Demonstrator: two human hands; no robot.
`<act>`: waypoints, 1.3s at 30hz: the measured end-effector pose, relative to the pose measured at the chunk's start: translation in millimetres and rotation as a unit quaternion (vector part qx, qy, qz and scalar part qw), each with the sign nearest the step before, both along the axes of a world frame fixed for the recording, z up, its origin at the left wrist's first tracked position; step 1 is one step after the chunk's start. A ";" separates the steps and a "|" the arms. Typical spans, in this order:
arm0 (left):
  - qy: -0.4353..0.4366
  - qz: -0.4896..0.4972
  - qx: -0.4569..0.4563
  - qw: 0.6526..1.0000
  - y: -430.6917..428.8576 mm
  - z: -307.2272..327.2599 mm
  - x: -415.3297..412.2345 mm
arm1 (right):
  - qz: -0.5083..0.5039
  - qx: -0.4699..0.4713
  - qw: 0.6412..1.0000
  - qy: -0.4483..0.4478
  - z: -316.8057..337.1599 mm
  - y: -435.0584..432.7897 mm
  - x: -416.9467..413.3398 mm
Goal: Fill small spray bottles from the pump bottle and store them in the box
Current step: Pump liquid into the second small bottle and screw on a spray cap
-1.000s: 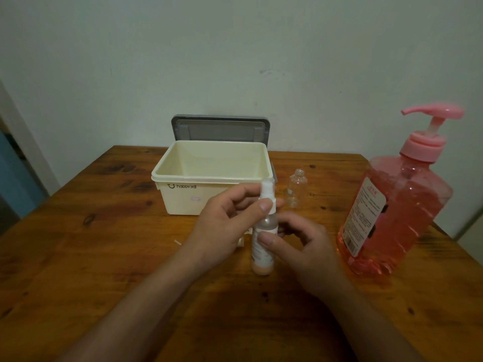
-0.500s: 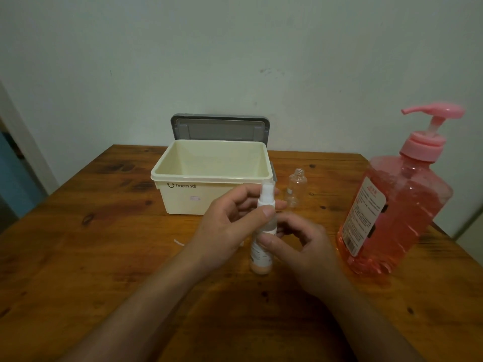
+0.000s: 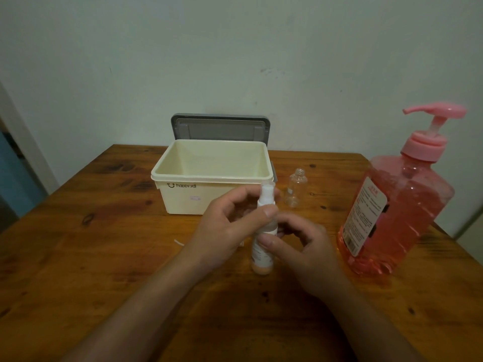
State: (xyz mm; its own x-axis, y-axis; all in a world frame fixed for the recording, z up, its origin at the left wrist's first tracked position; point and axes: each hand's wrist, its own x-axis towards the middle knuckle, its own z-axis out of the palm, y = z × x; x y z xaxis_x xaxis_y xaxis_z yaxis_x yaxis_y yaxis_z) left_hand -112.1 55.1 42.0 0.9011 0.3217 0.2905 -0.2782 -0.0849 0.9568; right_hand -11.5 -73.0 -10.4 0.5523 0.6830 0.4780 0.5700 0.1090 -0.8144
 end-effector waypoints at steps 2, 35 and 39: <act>0.001 0.019 0.004 1.000 -1.7 -0.3 1.4 | 0.002 -0.003 1.000 -0.004 -0.5 -0.1 0.2; -0.061 0.111 0.011 0.992 17.4 14.0 -2.3 | -0.030 0.056 0.998 0.022 5.5 -0.6 -0.6; -0.055 0.153 0.033 0.986 32.3 14.8 0.9 | -0.051 0.070 0.996 0.019 6.2 -1.4 -1.3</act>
